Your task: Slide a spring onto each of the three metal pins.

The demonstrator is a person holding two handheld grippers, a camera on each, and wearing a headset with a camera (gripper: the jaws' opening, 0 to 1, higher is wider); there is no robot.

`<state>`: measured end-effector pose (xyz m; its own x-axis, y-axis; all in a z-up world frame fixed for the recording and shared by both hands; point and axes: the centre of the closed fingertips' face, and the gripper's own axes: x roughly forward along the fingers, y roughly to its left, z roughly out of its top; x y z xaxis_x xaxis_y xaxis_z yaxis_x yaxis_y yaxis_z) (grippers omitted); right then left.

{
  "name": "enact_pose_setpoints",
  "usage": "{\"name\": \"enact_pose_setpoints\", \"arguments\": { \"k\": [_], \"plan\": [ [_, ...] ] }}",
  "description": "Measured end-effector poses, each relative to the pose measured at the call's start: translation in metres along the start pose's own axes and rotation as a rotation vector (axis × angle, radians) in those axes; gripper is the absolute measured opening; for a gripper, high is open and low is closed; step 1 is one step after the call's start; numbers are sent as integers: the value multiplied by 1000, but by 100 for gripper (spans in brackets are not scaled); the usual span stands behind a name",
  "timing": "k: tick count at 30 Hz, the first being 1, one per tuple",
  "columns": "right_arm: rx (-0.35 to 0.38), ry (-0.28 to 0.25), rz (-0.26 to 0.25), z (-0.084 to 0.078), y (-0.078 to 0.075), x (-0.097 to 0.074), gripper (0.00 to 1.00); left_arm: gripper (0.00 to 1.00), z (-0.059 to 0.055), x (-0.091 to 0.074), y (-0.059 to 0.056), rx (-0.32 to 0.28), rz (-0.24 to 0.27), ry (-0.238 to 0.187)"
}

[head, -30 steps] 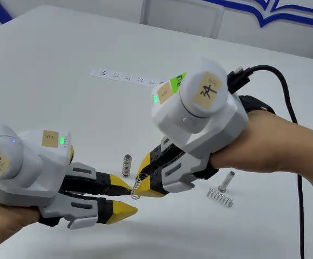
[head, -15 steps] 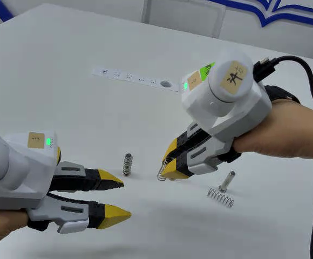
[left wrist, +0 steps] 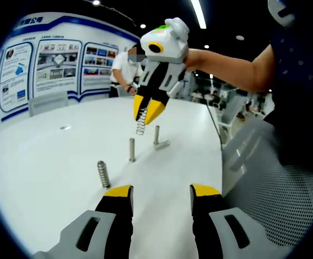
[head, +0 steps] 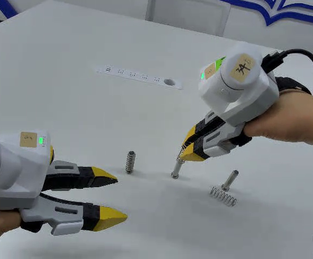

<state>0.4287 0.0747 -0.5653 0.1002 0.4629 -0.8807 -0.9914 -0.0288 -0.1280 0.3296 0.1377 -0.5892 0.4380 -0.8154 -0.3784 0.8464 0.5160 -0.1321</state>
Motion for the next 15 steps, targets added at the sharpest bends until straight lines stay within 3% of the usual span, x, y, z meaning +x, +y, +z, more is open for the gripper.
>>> {"name": "enact_pose_setpoints", "arguments": {
  "k": [8,15],
  "plan": [
    [32,6,-14,-7,-14,9,12,46,-1,0,0,-9,6,-1],
    [52,14,0,-11,-14,16,12,46,-1,-2,1,-15,11,0]
  ]
}}
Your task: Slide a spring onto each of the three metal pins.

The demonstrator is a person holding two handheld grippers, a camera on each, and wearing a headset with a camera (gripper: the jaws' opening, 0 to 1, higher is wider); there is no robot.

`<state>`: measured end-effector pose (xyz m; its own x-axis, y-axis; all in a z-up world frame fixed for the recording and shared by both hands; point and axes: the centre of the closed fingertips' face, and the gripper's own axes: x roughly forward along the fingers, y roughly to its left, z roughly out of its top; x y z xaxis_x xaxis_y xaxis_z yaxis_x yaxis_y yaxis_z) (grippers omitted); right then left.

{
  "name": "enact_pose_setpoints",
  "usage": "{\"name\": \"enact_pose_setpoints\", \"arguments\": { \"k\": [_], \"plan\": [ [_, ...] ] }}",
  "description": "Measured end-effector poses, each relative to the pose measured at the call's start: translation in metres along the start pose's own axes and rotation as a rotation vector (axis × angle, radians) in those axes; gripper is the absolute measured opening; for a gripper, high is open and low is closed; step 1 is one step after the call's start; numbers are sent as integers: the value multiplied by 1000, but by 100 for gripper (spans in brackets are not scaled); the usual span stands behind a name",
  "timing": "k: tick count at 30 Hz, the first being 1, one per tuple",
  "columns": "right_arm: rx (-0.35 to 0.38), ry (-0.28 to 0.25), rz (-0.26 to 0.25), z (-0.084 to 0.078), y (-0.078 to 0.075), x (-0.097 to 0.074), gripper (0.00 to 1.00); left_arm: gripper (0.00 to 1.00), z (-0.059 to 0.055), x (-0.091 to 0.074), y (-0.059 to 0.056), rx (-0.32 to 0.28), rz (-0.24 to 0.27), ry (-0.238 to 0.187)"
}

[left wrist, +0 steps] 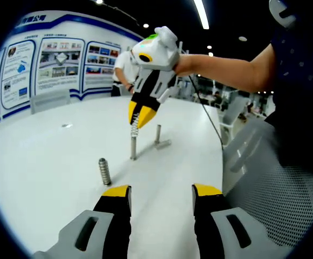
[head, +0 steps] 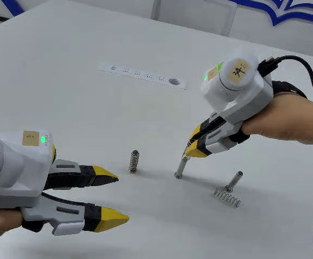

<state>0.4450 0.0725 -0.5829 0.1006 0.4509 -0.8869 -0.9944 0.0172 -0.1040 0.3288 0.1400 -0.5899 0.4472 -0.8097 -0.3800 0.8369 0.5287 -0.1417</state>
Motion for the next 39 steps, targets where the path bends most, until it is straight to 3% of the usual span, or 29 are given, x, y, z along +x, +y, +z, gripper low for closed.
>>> {"name": "enact_pose_setpoints", "arguments": {
  "k": [18,39],
  "plan": [
    [20,23,25,-6,2,19,12,45,-2,-1,1,-2,2,10],
    [67,56,39,-27,0,54,12,45,-4,0,2,-9,2,18]
  ]
}}
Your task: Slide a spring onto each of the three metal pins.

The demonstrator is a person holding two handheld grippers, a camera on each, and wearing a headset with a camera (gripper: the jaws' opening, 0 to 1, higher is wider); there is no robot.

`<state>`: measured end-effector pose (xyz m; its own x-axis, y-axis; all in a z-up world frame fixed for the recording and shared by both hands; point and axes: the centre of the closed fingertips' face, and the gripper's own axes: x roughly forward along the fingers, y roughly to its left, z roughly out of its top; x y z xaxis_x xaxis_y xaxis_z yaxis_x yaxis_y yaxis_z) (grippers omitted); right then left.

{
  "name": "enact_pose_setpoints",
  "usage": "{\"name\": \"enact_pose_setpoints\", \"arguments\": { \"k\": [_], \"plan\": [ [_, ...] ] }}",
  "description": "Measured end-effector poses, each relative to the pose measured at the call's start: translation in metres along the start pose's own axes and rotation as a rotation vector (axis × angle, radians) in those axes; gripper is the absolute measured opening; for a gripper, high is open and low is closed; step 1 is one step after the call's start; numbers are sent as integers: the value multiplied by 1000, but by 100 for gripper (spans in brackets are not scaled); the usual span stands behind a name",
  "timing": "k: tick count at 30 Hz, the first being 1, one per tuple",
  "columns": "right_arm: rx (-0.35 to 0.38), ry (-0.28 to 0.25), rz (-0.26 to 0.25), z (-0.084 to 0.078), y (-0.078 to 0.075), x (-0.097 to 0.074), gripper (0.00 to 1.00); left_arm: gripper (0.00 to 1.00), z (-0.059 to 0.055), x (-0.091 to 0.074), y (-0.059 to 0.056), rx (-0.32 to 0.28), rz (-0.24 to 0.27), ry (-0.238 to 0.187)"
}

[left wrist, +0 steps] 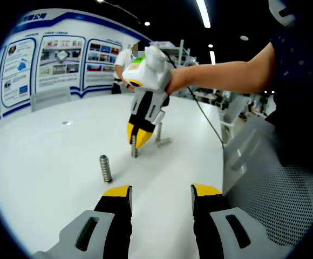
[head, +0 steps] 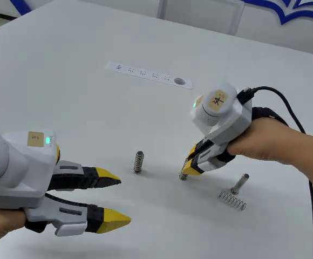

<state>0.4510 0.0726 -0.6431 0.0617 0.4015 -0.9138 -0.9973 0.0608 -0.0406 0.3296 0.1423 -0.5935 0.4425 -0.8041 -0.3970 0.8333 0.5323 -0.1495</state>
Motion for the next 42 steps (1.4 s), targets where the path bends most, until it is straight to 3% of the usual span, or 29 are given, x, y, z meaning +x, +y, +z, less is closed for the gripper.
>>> {"name": "enact_pose_setpoints", "arguments": {
  "k": [19,35,42],
  "plan": [
    [31,-19,-19,-4,-3,-2,17,45,0,2,0,2,-3,-3],
    [76,-40,-61,-25,3,-24,18,45,4,6,0,13,-16,-6],
    [108,-44,-74,-42,10,-30,18,45,6,7,-1,19,-23,-6]
  ]
}}
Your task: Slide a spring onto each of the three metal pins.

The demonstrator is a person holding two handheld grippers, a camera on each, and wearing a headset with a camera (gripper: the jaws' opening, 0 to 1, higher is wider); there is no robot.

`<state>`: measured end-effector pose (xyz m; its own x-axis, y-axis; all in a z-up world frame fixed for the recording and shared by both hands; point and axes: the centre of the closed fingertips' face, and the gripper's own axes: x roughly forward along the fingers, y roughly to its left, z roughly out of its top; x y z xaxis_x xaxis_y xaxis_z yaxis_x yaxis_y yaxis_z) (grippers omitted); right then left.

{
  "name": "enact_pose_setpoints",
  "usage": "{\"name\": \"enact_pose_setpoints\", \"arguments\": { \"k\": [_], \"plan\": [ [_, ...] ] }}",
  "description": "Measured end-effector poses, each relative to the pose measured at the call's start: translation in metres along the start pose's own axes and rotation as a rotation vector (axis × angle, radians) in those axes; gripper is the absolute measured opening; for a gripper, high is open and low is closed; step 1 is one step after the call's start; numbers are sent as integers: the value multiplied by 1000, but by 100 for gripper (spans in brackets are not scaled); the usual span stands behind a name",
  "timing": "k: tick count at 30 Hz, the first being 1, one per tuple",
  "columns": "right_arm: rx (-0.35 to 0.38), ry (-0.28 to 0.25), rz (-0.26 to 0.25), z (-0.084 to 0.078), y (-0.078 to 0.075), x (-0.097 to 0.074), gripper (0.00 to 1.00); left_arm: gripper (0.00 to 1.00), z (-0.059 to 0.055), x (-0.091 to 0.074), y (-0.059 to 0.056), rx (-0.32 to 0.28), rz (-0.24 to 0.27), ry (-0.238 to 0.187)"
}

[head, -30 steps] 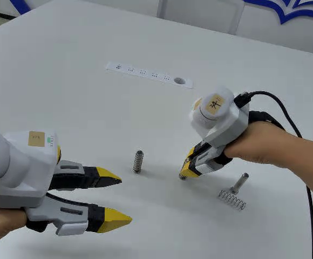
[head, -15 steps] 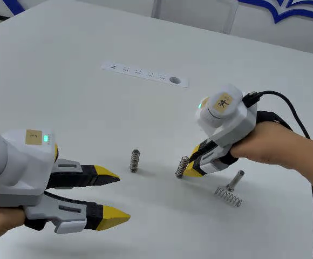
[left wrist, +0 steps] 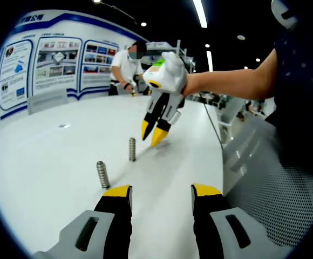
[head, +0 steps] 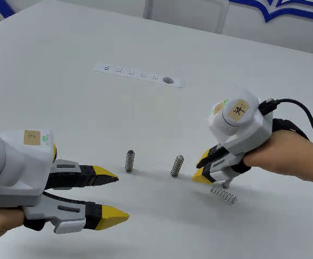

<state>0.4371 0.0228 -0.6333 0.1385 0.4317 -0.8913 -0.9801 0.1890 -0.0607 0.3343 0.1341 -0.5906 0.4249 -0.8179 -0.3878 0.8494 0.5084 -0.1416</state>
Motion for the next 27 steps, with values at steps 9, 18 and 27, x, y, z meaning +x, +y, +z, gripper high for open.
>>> {"name": "enact_pose_setpoints", "arguments": {
  "k": [9,18,27],
  "plan": [
    [42,-16,-13,-18,8,-10,18,44,2,3,-1,4,-8,0],
    [89,-8,-30,-43,11,-17,18,44,2,4,-3,9,-14,5],
    [129,27,-54,-71,6,-22,18,43,1,5,-4,8,-20,11]
  ]
}}
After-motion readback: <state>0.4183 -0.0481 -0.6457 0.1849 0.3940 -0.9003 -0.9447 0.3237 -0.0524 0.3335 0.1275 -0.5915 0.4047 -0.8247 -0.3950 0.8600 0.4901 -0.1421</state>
